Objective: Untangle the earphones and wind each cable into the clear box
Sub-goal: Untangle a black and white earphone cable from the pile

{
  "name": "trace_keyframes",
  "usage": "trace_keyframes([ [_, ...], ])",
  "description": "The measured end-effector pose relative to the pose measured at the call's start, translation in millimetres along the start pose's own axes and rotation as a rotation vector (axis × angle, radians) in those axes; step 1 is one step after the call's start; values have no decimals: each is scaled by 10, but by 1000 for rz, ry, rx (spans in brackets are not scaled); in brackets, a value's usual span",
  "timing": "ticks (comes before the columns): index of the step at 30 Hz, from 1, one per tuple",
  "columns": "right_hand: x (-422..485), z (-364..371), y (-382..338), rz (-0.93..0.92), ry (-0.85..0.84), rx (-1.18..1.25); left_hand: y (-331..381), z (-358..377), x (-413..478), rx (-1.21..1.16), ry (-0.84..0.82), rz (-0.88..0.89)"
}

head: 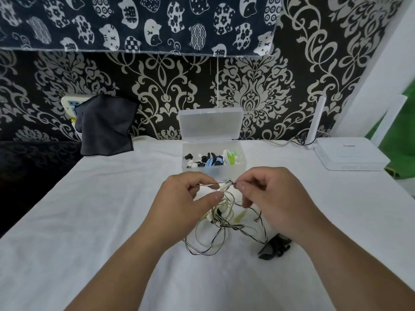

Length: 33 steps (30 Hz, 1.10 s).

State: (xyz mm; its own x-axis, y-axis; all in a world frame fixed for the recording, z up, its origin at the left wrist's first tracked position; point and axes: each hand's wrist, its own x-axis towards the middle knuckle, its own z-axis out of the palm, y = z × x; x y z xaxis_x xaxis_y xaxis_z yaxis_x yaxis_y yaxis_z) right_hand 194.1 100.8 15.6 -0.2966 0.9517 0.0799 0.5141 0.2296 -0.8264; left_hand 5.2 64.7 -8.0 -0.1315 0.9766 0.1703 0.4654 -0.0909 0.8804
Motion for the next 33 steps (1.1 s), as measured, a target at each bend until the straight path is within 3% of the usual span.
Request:
trace_keyframes([
  [7,-1,-61,13,101,-78,183,27,-56,20,-93,-22,-91],
  [12,-8,-49,12,120,-129,239,83,-13,-25,-105,-233,-138],
  [18,-21,-51,-32,103,-175,261,145,22,-29,-321,-174,-189],
  [20,-16,-52,-30,123,-180,232,125,28,-28,-293,-176,-164],
  [23,-6,-79,-30,151,-193,160,112,32,-20,-237,-72,-125],
  [27,-9,-156,-37,117,-193,209,48,14,40,-244,206,-191],
  [30,29,-296,18,176,-36,349,-54,-68,107,-238,424,-290],
  [33,77,-486,116,237,205,97,-117,-219,155,-121,539,-338],
])
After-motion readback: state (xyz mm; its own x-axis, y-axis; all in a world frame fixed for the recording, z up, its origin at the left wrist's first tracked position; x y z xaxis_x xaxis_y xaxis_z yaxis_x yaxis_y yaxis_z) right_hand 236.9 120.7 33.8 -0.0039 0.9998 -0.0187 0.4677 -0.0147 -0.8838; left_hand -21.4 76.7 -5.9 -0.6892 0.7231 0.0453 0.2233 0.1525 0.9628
